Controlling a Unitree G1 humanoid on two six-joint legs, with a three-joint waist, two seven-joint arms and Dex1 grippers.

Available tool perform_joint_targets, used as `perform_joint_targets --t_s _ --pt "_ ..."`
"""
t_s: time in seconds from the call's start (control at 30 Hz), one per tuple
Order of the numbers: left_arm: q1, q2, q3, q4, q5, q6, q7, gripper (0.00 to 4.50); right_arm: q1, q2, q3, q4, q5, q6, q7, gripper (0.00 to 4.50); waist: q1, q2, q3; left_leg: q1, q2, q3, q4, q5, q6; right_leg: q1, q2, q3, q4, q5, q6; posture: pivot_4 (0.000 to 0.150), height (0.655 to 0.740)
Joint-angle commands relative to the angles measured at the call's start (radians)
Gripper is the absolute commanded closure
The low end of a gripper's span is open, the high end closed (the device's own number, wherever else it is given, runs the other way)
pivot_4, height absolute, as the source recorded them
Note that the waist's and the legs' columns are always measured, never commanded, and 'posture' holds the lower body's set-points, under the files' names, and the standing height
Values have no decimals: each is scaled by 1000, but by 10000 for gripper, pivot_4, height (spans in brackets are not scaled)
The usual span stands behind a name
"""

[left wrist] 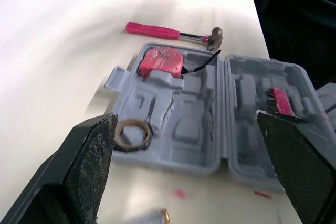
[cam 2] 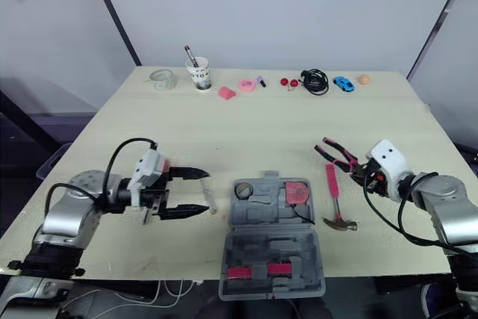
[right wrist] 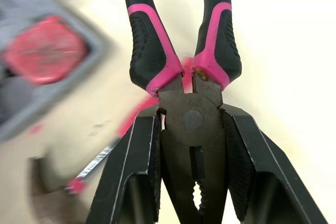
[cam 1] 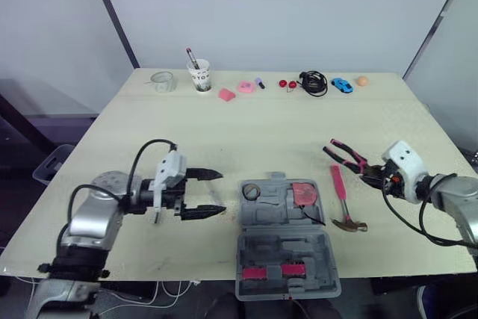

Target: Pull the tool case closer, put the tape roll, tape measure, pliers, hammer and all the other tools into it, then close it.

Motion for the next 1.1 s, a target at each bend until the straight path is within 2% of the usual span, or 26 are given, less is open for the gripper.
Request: perform_joint_targets --t_s 0.03,0.3,0.57,0.73,0.87,1.1 --pt "37 31 60 -9 -50 -41 -47 186 -12 -20 -62 21 -7 34 -59 34333 0 0 0 0 0 0 0 0 0 0 0 0 0 0 0 1500 7400" --pt "87 68 99 -30 -86 -47 -68 186 -34 -42 -110 103 -33 83 -162 34333 -1 2 1 0 0 1 0 0 0 0 0 0 0 0 0 1500 7400" --pt "77 68 96 -11 -85 -58 -71 186 -84 -43 -26 -14 15 37 -49 34333 -6 4 2 1 0 1 -1 0 0 0 0 1 0 0 0 1500 7400" --pt "62 64 79 6 -66 -81 -75 186 -145 -46 83 -107 30 77 27 34333 -3 5 3 1 1 1 -1 0 0 0 0 1 0 0 0 1500 7400" --pt "56 64 72 11 -67 -88 -81 186 -199 -47 232 -191 30 95 118 34333 1 5 3 0 1 1 -1 0 0 0 0 1 0 0 0 1500 7400" --pt "45 60 50 16 -62 -102 -81 186 -282 -19 430 -232 -25 78 190 34333 1 5 3 0 1 1 0 0 0 -1 0 1 0 0 0 1500 7400"
